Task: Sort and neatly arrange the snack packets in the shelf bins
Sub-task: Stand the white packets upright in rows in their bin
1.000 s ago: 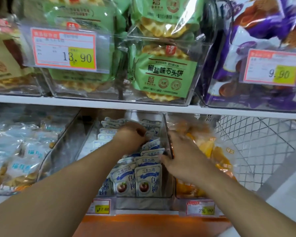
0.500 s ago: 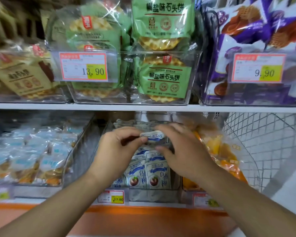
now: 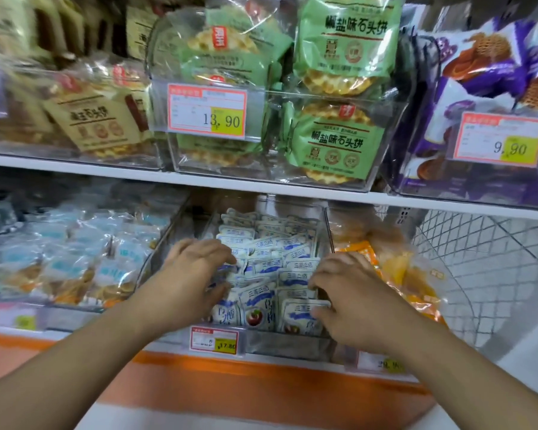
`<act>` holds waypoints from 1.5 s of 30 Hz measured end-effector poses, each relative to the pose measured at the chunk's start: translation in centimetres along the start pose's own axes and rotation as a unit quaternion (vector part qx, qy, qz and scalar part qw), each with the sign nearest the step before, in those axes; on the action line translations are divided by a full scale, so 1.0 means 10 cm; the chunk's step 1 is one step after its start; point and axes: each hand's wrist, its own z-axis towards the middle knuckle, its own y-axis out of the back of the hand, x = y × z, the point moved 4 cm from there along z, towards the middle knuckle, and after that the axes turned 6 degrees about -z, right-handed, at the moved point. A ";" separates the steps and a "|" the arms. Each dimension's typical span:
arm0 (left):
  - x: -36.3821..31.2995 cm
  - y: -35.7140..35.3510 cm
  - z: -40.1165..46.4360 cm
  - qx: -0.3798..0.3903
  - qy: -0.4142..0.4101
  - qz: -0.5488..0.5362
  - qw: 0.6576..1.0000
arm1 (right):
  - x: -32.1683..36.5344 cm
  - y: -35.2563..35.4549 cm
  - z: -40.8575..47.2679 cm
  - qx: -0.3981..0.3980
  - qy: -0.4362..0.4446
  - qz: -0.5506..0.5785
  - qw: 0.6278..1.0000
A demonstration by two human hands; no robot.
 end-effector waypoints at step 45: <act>0.32 -0.14 -0.03 0.059 0.066 0.037 0.995 | 0.45 -0.28 0.83 -0.102 -0.084 0.310 0.942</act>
